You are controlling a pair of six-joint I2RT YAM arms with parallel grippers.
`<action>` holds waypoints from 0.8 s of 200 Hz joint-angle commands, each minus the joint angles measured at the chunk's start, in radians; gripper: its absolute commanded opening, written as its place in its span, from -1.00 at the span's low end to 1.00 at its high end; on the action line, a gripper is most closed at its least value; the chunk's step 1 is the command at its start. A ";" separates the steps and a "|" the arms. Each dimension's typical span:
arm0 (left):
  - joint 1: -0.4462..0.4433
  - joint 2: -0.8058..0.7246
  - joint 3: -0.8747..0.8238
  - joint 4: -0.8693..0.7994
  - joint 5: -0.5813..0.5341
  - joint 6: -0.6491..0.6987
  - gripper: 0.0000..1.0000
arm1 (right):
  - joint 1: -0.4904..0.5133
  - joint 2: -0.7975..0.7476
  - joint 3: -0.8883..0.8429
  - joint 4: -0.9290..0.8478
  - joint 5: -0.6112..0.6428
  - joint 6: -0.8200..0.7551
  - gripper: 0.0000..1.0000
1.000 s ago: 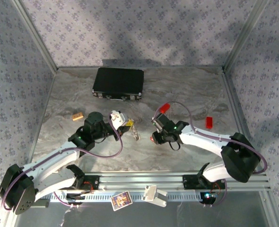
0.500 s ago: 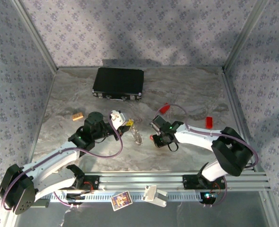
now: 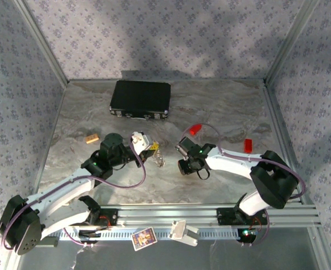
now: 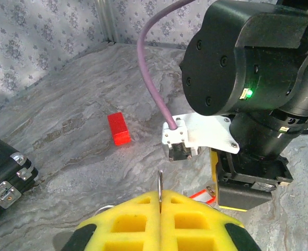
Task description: Put the keys on the keyring
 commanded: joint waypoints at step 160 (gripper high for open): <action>-0.007 -0.006 0.036 0.040 0.011 0.019 -1.00 | 0.013 0.074 0.083 -0.080 0.079 0.018 -0.53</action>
